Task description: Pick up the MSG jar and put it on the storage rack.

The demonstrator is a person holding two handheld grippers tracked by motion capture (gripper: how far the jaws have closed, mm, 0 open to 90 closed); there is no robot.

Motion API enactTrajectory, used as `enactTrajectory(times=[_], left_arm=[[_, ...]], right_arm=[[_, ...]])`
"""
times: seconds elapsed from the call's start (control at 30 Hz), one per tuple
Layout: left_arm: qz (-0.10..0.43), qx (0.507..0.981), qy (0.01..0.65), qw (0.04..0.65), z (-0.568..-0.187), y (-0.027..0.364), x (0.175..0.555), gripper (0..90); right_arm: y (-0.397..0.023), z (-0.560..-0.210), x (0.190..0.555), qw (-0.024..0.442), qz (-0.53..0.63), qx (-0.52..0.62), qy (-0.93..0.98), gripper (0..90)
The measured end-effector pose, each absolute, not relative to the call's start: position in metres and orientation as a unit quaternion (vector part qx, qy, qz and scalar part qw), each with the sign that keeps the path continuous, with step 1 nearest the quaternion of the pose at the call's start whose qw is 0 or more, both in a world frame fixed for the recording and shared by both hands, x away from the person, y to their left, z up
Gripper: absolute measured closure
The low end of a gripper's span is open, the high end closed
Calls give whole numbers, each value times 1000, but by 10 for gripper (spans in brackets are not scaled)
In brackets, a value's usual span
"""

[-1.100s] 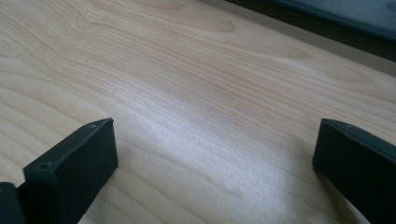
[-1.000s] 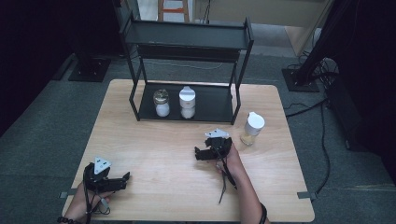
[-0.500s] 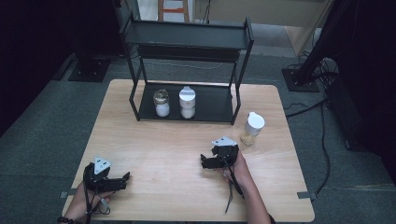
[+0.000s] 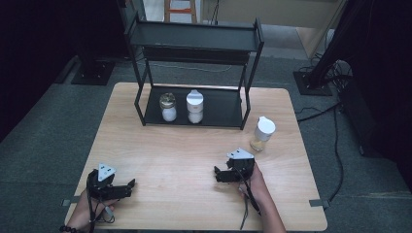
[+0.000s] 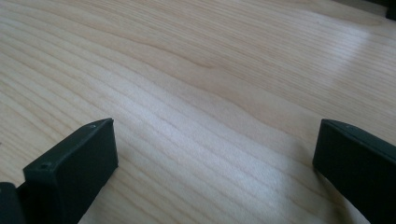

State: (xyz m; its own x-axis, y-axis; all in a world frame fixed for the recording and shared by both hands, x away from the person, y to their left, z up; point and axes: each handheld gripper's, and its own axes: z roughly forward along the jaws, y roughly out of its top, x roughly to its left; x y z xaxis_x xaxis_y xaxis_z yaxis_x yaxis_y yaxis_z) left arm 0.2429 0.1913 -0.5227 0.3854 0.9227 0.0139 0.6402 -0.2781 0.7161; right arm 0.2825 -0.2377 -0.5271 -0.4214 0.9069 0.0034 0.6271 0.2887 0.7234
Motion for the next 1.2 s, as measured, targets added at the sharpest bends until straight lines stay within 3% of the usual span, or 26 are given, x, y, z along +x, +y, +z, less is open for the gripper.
enactTrajectory(times=[1.2], left_arm=[[221,768,509,320,-523,191,243,0]], right_arm=[[-278,-528,244,212,330,511,765,0]])
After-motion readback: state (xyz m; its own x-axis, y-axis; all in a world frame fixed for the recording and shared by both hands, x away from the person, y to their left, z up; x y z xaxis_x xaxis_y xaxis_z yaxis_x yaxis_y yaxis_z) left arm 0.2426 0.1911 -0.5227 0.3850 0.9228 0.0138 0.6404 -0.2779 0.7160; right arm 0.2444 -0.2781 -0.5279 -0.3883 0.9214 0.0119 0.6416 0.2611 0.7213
